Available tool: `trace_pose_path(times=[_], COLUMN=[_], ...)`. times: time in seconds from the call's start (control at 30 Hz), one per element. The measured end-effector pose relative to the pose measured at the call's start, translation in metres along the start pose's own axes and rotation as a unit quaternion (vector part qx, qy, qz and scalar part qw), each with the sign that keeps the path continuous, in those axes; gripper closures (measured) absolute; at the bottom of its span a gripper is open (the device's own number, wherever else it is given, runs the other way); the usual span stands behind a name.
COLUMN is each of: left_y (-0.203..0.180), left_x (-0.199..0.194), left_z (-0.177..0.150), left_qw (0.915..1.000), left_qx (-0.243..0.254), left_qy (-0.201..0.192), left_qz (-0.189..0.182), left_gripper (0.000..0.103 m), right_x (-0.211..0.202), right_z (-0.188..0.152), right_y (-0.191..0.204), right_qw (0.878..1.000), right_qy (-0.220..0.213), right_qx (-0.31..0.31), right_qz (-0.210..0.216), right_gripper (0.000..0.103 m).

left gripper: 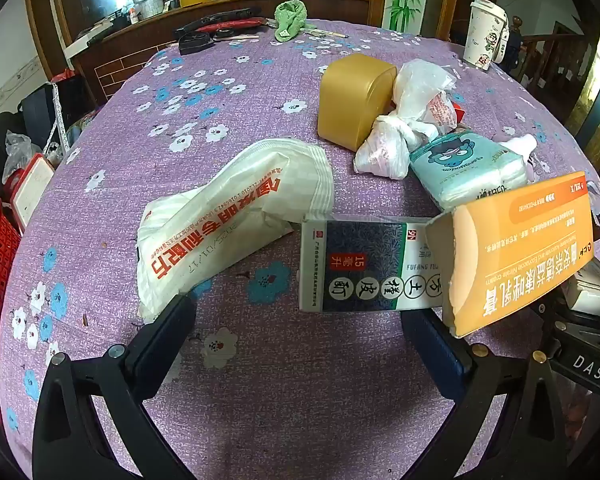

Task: Collect trash

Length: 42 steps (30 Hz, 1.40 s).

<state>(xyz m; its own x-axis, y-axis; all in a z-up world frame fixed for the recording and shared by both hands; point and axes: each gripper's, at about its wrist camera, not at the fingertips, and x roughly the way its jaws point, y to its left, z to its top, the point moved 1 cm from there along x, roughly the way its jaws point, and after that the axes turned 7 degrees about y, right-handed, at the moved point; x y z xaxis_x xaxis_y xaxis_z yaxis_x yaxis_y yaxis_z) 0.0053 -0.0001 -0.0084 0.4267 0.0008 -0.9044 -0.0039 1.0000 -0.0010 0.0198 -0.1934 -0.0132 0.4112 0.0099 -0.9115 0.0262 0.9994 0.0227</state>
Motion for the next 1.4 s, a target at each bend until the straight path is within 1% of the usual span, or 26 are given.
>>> trace_pose_path(times=[0.17, 0.23, 0.3, 0.33, 0.43, 0.47, 0.53, 0.6, 0.63, 0.73, 0.77, 0.83, 0.87, 0.9, 0.97, 1.03, 1.13, 1.2, 1.3, 1.4], left_y=[0.0, 0.001, 0.0, -0.003, -0.002, -0.003, 0.002, 0.005, 0.007, 0.014, 0.016, 0.022, 0.025, 0.028, 0.031, 0.037, 0.047, 0.049, 0.051, 0.048], left_x=[-0.001, -0.004, -0.011, -0.018, -0.039, -0.043, -0.056, -0.067, -0.074, -0.1, -0.107, -0.125, -0.133, -0.142, -0.154, -0.163, -0.167, -0.168, -0.167, -0.166], left_z=[-0.001, -0.003, -0.009, -0.014, -0.027, -0.031, -0.042, -0.05, -0.055, -0.074, -0.079, -0.095, -0.099, -0.108, -0.117, -0.128, -0.141, -0.147, -0.153, -0.153], left_qw=[0.9999, 0.9998, 0.9991, 0.9988, 0.9986, 0.9986, 0.9978, 0.9974, 0.997, 0.9951, 0.9938, 0.9899, 0.9875, 0.9838, 0.9784, 0.9728, 0.9666, 0.9634, 0.9616, 0.9592], left_qx=[-0.012, -0.002, 0.007, 0.013, 0.034, 0.038, 0.043, 0.047, 0.051, 0.052, 0.053, 0.046, 0.042, 0.037, 0.027, 0.016, -0.009, -0.019, -0.017, -0.003], left_qy=[0.003, 0.019, 0.029, 0.028, 0.014, 0.012, 0.005, -0.008, -0.019, -0.068, -0.084, -0.127, -0.147, -0.172, -0.205, -0.231, -0.256, -0.266, -0.272, -0.28], left_qz=[0.004, -0.007, -0.03, -0.038, -0.037, -0.036, -0.049, -0.055, -0.056, -0.05, -0.05, -0.044, -0.038, -0.031, -0.014, 0.0, 0.016, 0.027, 0.03, 0.042], left_gripper=[0.0, 0.0, 0.0, 0.0, 0.0, 0.0, 0.0, 0.0, 0.0, 0.0, 0.0, 0.0, 0.0, 0.0, 0.0, 0.0, 0.0, 0.0, 0.0, 0.0], right_x=[0.0, 0.0, -0.003, -0.008, -0.028, -0.037, -0.05, -0.064, -0.072, -0.103, -0.108, -0.131, -0.147, -0.163, -0.183, -0.191, -0.182, -0.175, -0.171, -0.174], right_z=[0.0, 0.001, -0.002, -0.004, -0.015, -0.021, -0.032, -0.044, -0.048, -0.071, -0.073, -0.087, -0.095, -0.105, -0.124, -0.134, -0.148, -0.155, -0.156, -0.154], right_y=[0.0, 0.0, -0.002, -0.005, -0.015, -0.017, -0.02, -0.023, -0.022, -0.017, -0.016, -0.015, -0.015, -0.016, -0.02, -0.02, -0.019, -0.017, -0.008, -0.001], right_qw=[1.0, 1.0, 0.999, 0.999, 0.998, 0.998, 0.999, 0.998, 0.998, 0.997, 0.996, 0.994, 0.991, 0.986, 0.976, 0.972, 0.972, 0.973, 0.975, 0.974], right_qy=[0.001, 0.005, 0.028, 0.031, 0.025, 0.02, 0.012, 0.006, 0.0, -0.033, -0.041, -0.082, -0.118, -0.159, -0.214, -0.228, -0.225, -0.223, -0.218, -0.226], right_qx=[0.0, -0.013, -0.022, -0.021, -0.025, -0.028, -0.029, -0.033, -0.037, -0.054, -0.057, -0.052, -0.042, -0.027, -0.003, 0.008, 0.031, 0.043, 0.026, 0.009], right_qz=[0.001, 0.005, 0.014, 0.023, 0.044, 0.044, 0.039, 0.043, 0.045, 0.047, 0.046, 0.045, 0.043, 0.041, 0.045, 0.052, 0.063, 0.051, 0.031, 0.011], right_gripper=[0.0, 0.0, 0.0, 0.0, 0.0, 0.0, 0.0, 0.0, 0.0, 0.0, 0.0, 0.0, 0.0, 0.0, 0.0, 0.0, 0.0, 0.0, 0.0, 0.0])
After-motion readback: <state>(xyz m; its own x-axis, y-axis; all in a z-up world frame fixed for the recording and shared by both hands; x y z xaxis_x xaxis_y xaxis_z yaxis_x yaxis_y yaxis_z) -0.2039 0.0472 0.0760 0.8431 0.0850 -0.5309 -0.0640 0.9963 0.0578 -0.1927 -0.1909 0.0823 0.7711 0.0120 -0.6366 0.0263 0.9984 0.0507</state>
